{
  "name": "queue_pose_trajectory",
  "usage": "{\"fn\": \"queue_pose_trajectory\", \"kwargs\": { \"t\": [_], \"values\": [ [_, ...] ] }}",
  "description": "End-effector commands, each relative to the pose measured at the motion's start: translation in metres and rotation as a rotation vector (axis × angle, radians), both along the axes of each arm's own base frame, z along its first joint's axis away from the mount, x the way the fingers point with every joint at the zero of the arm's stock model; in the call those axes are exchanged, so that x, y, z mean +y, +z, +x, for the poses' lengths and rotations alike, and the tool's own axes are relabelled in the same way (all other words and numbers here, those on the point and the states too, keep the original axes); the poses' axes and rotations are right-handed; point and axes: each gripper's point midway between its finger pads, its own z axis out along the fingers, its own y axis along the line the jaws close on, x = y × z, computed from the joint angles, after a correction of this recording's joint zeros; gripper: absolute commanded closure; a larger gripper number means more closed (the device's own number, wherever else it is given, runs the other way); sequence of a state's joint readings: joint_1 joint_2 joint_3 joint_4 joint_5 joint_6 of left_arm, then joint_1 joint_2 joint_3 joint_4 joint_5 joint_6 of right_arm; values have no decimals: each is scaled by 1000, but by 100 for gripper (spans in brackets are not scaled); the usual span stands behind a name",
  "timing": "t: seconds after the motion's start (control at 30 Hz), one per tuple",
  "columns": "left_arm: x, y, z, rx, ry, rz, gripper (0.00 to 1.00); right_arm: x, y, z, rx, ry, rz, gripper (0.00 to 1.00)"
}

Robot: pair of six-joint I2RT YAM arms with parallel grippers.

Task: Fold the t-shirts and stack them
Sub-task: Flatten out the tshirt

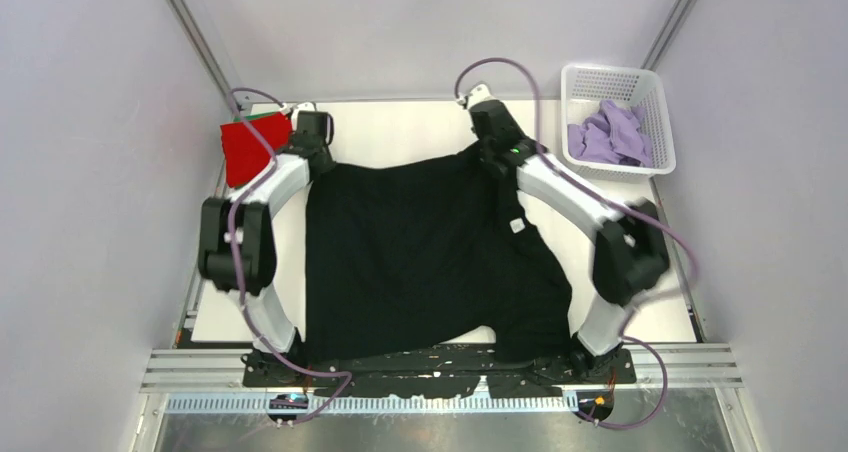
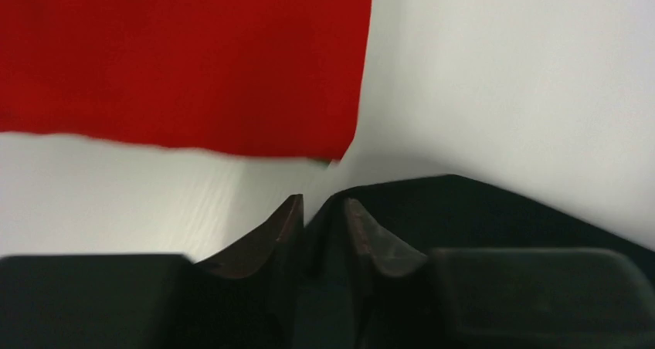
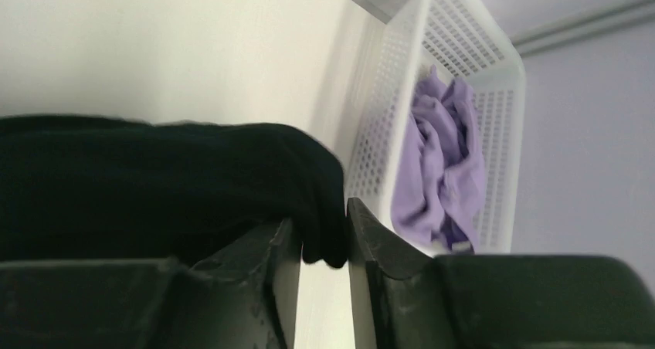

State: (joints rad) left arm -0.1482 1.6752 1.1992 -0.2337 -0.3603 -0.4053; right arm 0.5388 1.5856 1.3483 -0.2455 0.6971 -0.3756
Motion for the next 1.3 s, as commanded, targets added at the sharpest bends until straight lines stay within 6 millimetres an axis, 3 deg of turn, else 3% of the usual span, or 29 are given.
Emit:
{"fn": "queue_pose_trajectory", "kwargs": {
  "t": [0.0, 0.03, 0.07, 0.1, 0.17, 0.2, 0.23, 0.27, 0.3, 0.33, 0.37, 0.5, 0.6, 0.67, 0.77, 0.87, 1.07, 1.27],
  "values": [
    [4, 27, 62, -40, 61, -16, 41, 7, -24, 93, -43, -49, -132, 54],
    [0, 29, 68, -36, 51, -26, 11, 10, -29, 114, -71, -81, -152, 49],
    [-5, 33, 73, -45, 34, -42, 2, 8, -28, 122, -83, -92, -176, 42],
    [-9, 37, 76, -55, 17, -58, 1, 10, -25, 133, -110, -111, -173, 39],
    [-14, 44, 74, -68, -3, -78, 1, 8, -17, 136, -131, -126, -166, 28],
    [-14, 47, 70, -70, -8, -87, 0, 9, -15, 135, -141, -130, -137, 8],
    [-16, 49, 65, -73, -12, -97, 0, 9, -11, 130, -151, -124, -90, 2],
    [-18, 51, 59, -77, -22, -110, 0, 8, -18, 125, -137, -119, -71, 3],
    [-21, 53, 53, -82, -38, -126, 0, 11, -7, 118, -158, -105, 7, 4],
    [-24, 60, 45, -96, -52, -146, 0, 9, -22, 108, -104, -96, 17, 4],
    [-28, 63, 38, -102, -67, -166, 0, 13, -11, 101, -124, -83, 121, 5],
    [-50, 57, 0, -80, -135, -270, 0, 30, -38, 58, 42, -12, 398, 5],
    [-78, 33, -36, -38, -232, -365, 0, 70, -76, 9, 274, 163, 596, 5],
    [-97, 19, -57, -11, -294, -421, 0, 101, -92, -23, 406, 303, 725, 5],
    [-113, -6, -81, 43, -325, -471, 0, 127, -107, -52, 531, 407, 855, 4],
    [-120, -26, -95, 71, -344, -513, 0, 132, -131, -59, 613, 389, 872, 4],
    [-112, -65, -104, 146, -288, -495, 0, 124, -181, -53, 744, 281, 781, 4],
    [-93, -92, -103, 210, -212, -483, 0, 84, -210, -35, 729, 86, 658, 4]
  ]
}}
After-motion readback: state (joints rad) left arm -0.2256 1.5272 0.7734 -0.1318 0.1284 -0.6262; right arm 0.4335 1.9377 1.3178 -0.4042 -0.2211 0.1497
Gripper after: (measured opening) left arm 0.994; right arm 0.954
